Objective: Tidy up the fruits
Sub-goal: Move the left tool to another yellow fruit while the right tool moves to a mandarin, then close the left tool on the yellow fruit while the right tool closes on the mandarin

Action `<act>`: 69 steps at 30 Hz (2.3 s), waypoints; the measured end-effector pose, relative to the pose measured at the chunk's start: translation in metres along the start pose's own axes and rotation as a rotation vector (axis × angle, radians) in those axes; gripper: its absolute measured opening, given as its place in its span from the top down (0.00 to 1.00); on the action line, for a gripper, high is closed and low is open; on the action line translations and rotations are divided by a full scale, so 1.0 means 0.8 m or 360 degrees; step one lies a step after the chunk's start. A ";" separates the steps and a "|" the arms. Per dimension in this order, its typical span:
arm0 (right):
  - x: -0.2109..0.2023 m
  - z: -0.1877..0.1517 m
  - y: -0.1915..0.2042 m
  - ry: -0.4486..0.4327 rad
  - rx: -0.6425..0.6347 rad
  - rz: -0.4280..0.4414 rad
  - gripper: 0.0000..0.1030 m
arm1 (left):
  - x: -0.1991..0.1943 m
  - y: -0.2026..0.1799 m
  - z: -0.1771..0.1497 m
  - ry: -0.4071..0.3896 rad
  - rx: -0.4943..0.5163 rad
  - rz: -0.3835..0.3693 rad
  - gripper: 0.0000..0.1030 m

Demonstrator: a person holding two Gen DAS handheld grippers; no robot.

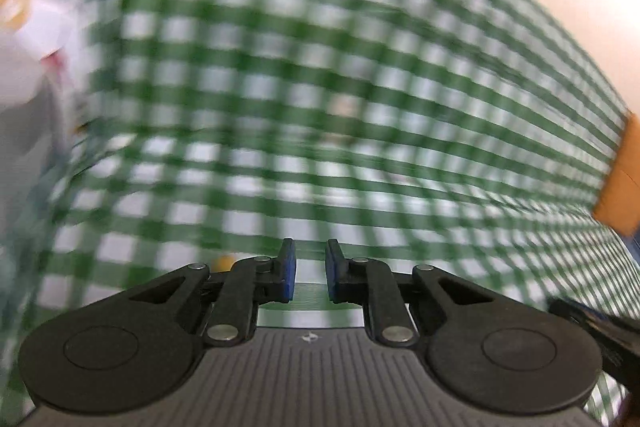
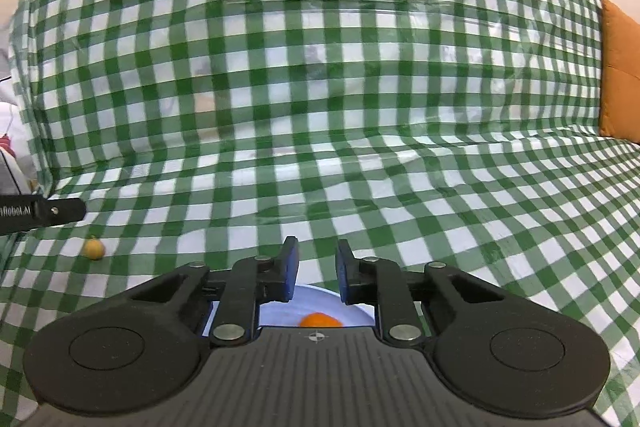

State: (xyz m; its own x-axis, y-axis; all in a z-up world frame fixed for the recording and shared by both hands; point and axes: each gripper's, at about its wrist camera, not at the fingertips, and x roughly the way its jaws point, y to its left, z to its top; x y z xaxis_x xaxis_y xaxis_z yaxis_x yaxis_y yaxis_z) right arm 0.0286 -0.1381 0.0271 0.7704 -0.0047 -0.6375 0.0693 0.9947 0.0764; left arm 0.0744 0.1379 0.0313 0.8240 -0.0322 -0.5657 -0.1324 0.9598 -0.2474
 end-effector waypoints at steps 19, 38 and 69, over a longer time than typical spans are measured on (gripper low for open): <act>0.021 -0.022 0.089 0.0158 -0.0223 0.0305 0.80 | 0.020 0.095 0.010 0.0205 -0.0348 0.0203 0.84; 0.101 -0.056 0.165 0.0285 -0.0423 0.0282 0.52 | 0.032 0.083 0.001 0.0267 -0.0283 0.0139 0.83; 0.065 -0.057 0.163 0.0395 -0.0508 0.0787 0.63 | 0.105 0.023 -0.017 0.0213 0.0160 0.0176 0.59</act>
State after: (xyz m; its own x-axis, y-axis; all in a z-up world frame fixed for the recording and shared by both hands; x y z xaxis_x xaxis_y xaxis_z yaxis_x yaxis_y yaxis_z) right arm 0.0491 -0.0037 -0.0313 0.4905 0.4485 -0.7471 -0.4784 0.8552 0.1993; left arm 0.1341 0.1488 -0.0313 0.7258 0.0449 -0.6864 -0.1571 0.9823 -0.1019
